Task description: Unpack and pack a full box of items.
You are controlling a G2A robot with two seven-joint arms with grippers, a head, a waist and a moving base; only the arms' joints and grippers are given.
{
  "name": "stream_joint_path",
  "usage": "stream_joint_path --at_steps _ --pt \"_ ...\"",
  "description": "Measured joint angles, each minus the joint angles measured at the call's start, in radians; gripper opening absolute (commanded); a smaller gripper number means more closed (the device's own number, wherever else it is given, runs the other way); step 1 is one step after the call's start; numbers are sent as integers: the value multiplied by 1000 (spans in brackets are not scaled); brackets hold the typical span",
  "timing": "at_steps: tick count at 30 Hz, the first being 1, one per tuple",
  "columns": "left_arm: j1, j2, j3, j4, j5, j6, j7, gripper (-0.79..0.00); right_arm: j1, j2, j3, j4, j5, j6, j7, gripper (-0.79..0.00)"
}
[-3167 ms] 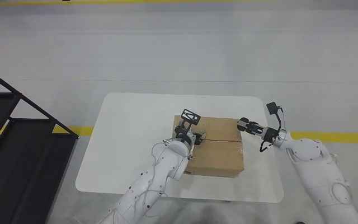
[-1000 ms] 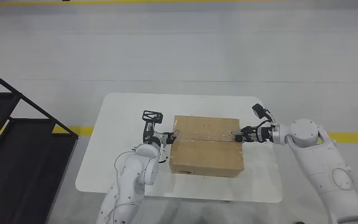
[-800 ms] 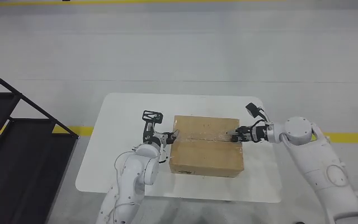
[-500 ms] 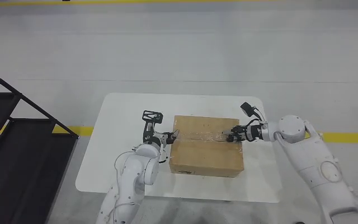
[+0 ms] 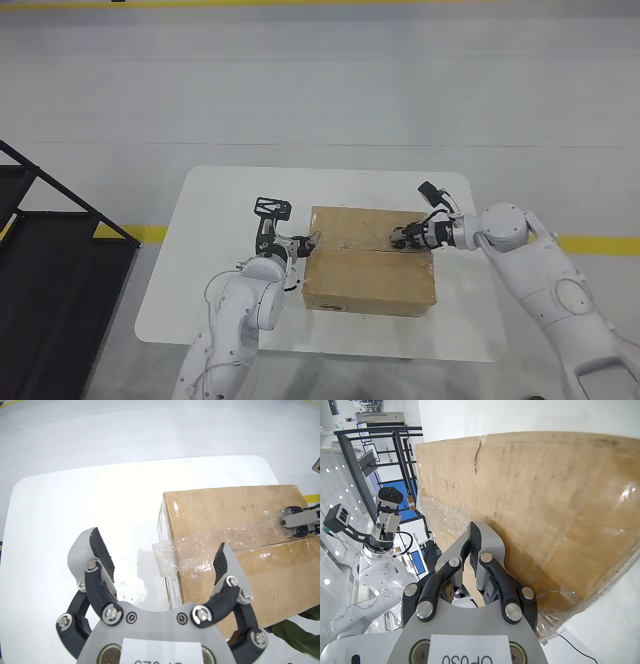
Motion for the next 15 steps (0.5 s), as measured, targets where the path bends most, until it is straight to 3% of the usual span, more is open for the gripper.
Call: stream_joint_path --at_steps 7,15 --pt "0 0 0 0 0 0 0 0 1 4 21 6 24 -52 20 -785" --pt "0 0 0 0 0 0 0 0 -94 55 144 -138 53 -68 106 -785"
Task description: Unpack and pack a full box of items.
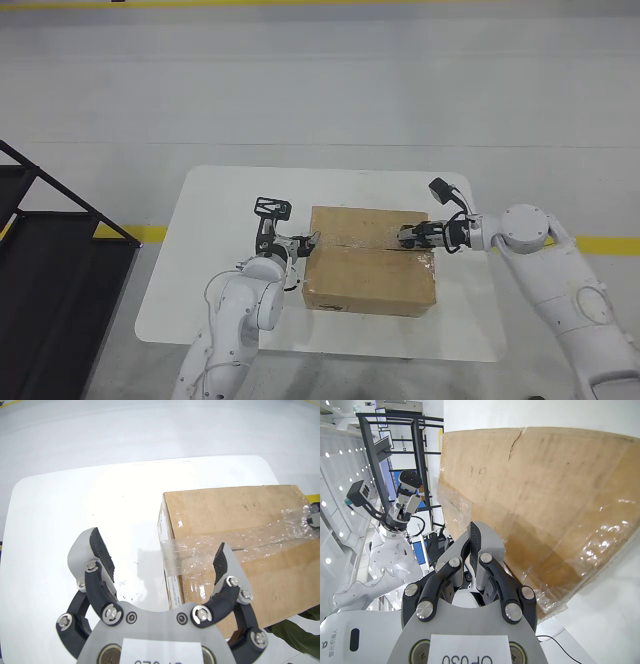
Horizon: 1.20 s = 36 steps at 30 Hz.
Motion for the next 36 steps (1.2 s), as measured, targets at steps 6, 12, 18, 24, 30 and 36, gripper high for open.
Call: stream_joint_path --at_steps 6,12,18,24,30,36 --pt "0 0 0 0 0 0 0 0 -91 33 76 -134 -55 36 -11 -785" --pt "0 0 0 0 0 0 0 0 -152 52 130 -175 -63 57 -26 -785" --pt "0 0 0 0 0 0 0 -785 -183 65 172 -178 -55 56 -29 -785" --pt "0 0 0 0 0 0 0 -785 -196 69 177 -177 -54 56 -34 -785" --pt "0 0 0 0 0 0 0 -785 -195 68 157 -164 -59 54 -44 -785" --pt "14 0 6 -2 -30 -43 19 -785 -191 68 145 -152 -61 52 -52 -785"
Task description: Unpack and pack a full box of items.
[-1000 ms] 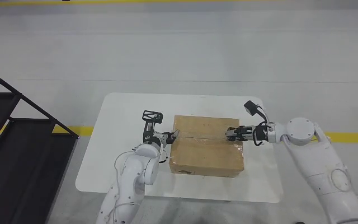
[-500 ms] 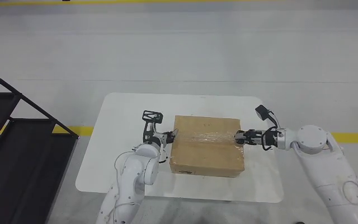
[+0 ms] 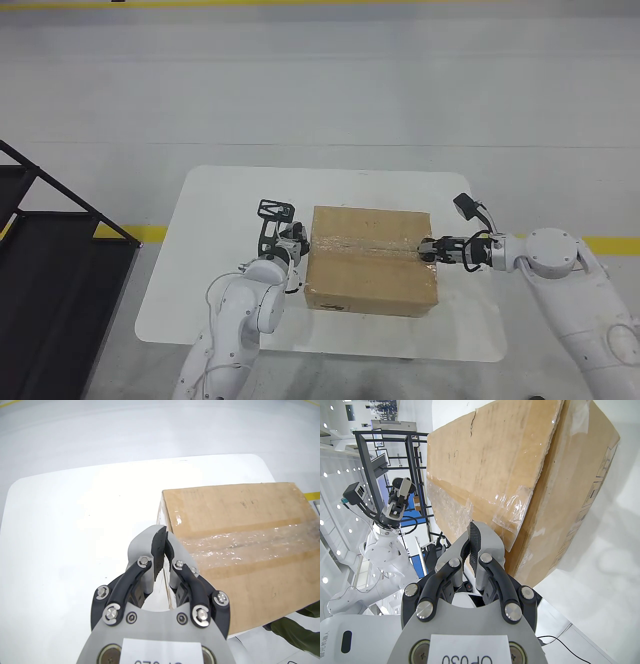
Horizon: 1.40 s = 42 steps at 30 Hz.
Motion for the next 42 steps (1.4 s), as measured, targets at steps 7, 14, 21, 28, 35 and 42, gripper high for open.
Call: stream_joint_path --at_steps 7,14,21,28,35,42 --pt "1 0 0 -2 -4 -7 -1 -785 5 1 -7 2 0 -3 1 -785" --pt "1 0 0 -2 -4 -7 -1 -785 9 3 -14 6 1 -4 0 -785" --pt "5 0 -5 3 -9 -14 45 -785 14 4 -21 8 1 -2 -2 -785" --pt "-35 -9 44 39 -16 -29 50 -785 16 4 -26 6 3 1 -8 -785" --pt "-71 -18 96 100 -4 -32 19 -785 14 6 -28 5 9 6 -16 -785" --pt "-90 -24 117 153 2 -28 16 -785 14 7 -34 2 8 8 -19 -785"
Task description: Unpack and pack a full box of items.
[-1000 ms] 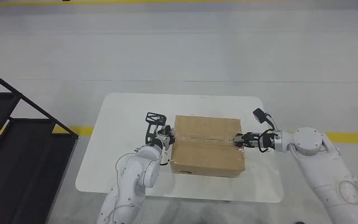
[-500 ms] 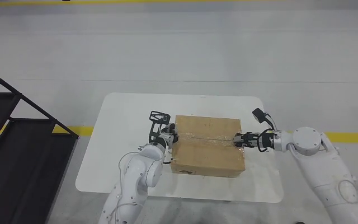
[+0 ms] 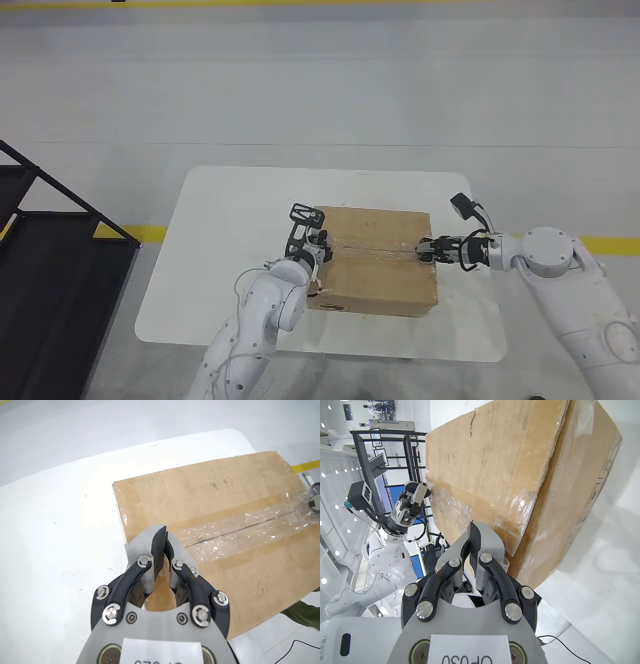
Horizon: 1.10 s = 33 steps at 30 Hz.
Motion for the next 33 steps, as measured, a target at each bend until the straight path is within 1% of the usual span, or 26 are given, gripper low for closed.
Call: stream_joint_path --at_steps 2,4,5,6,8,9,10,11,14,15,16,18,20,24,26,33 --pt "-4 -1 4 11 4 1 -3 -785 0 0 -2 1 0 2 -1 -785" --pt "-6 -2 8 18 8 2 -5 -785 0 1 -3 1 0 4 0 -579" --pt "-8 -3 9 20 9 3 -6 -785 1 1 -2 1 0 5 1 -502" --pt "-8 -3 10 21 9 3 -6 -785 1 2 0 1 -1 6 2 -459" --pt "-9 -4 11 22 10 3 -6 -785 1 6 12 -1 -4 8 1 -400" --pt "-9 -4 11 22 10 2 -6 -785 -1 8 20 -3 -3 9 0 -394" --pt "-9 -5 11 22 10 1 -5 -785 -3 10 29 -6 -3 10 0 -342" --pt "-9 -5 11 22 11 1 -5 -785 -7 14 43 -9 -3 9 -1 -329" --pt "-9 -6 10 22 12 0 -3 -785 -20 24 84 -19 0 7 -15 -431" --pt "-8 -6 10 22 12 0 -2 -785 -26 26 99 -23 10 2 -26 -631" --pt "-8 -6 10 22 12 0 -2 -785 -33 27 115 -29 27 -6 -43 -785" --pt "-7 -6 9 21 13 -1 0 -785 -57 27 146 -49 87 -42 -89 -785" --pt "-7 -7 8 21 13 -1 3 -785 -84 24 154 -85 134 -93 -121 -785" --pt "-7 -8 8 20 12 -2 6 -785 -120 14 122 -133 151 -158 -181 -785" --pt "-7 -8 8 22 13 -2 9 -785 -123 12 116 -130 151 -164 -201 -785" --pt "-6 -10 7 24 10 -4 16 -785 -122 12 117 -129 152 -163 -196 -785"
